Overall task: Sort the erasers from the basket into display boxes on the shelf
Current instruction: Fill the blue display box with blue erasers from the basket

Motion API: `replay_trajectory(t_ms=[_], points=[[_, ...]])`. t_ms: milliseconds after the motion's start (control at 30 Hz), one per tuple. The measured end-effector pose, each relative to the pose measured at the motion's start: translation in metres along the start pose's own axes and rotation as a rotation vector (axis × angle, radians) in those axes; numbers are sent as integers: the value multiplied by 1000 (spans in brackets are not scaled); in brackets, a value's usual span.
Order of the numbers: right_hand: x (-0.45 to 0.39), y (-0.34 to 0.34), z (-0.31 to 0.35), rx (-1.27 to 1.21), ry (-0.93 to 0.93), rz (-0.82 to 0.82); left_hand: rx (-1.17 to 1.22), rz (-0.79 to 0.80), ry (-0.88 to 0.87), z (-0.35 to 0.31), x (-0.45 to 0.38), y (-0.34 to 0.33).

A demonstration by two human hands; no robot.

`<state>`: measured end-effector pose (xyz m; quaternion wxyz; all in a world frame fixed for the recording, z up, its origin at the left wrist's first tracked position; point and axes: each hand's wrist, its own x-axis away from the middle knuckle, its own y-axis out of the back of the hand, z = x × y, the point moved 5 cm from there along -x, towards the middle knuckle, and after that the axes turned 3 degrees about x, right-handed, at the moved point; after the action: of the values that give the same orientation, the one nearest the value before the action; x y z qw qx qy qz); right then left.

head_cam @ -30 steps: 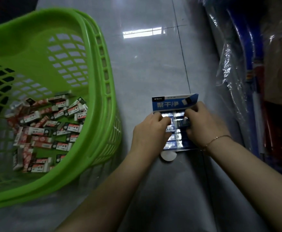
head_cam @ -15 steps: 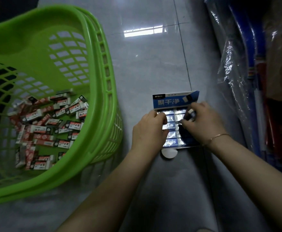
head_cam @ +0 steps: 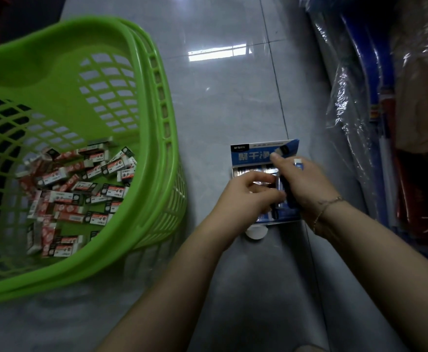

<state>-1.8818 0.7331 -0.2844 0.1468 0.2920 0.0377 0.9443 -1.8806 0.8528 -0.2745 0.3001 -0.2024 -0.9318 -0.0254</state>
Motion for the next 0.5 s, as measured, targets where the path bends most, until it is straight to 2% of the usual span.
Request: replay_trajectory(t_ms=[133, 267, 367, 400, 433, 500], points=[[1, 23, 7, 37, 52, -112, 291, -94, 50, 4, 2, 5], [14, 21, -1, 73, -25, 128, 413, -170, 82, 10, -1, 6], [19, 18, -11, -13, -96, 136, 335, -145, 95, 15, -3, 0], [18, 21, -13, -44, -108, 96, 238, -150, 80, 16, -4, 0], [16, 25, -12, -34, -101, 58, 36, -188, 36, 16, -5, 4], [11, 35, -10, 109, -36, -14, -630, -288, -124, 12, -9, 13]])
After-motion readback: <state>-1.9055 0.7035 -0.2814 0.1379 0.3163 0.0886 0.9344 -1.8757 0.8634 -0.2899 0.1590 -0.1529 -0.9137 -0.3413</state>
